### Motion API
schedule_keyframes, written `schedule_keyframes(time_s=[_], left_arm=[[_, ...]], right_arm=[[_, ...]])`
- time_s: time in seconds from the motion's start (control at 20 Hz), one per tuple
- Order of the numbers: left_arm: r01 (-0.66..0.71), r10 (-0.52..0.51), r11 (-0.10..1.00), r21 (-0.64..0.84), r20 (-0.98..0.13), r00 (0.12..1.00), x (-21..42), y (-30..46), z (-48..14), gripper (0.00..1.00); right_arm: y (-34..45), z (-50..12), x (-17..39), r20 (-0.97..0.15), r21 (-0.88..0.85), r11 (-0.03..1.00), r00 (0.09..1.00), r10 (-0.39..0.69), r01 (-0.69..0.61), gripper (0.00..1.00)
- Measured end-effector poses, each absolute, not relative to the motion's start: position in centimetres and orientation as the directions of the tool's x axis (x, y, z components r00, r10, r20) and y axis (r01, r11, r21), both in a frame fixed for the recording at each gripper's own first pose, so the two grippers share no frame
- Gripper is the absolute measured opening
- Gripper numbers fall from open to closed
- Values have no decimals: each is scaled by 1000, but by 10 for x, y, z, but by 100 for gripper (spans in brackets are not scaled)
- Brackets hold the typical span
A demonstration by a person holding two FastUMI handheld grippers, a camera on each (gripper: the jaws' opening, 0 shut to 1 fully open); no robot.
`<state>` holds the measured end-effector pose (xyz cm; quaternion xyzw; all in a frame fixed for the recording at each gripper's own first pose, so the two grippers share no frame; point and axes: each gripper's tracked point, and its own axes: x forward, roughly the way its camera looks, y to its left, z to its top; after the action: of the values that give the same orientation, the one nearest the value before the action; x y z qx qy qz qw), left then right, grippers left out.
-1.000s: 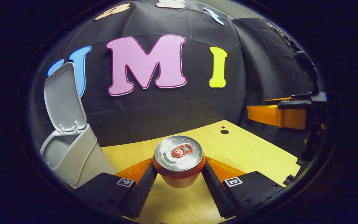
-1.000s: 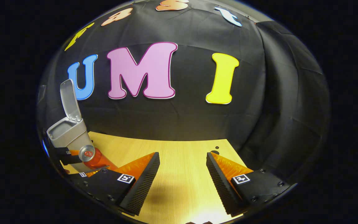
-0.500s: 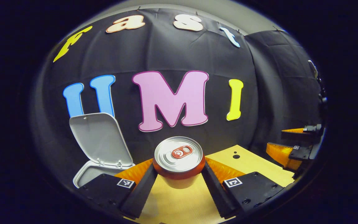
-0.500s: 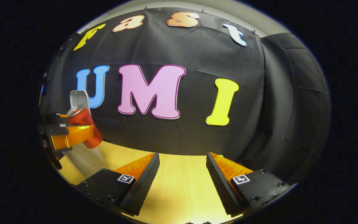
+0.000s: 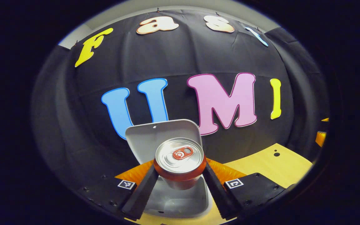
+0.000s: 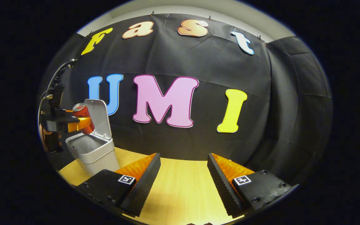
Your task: Press the lid of the desktop garbage bin to open it, pick up the crumpled paper on the desktop and throw it into the bin, then pick up the pop can on the desktop and drop it into the bin, and finally close the garbage bin lid.
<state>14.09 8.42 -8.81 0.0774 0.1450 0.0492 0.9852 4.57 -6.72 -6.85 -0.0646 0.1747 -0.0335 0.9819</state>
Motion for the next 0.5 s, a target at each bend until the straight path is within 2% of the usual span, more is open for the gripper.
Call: schedule_keyframes(time_s=[0.5], left_arm=[[-127,143,990,64,-426,893,140,131,-165,90]], right_arm=[[-96,-93,17,-399,-144,979,897,-189,143,98]])
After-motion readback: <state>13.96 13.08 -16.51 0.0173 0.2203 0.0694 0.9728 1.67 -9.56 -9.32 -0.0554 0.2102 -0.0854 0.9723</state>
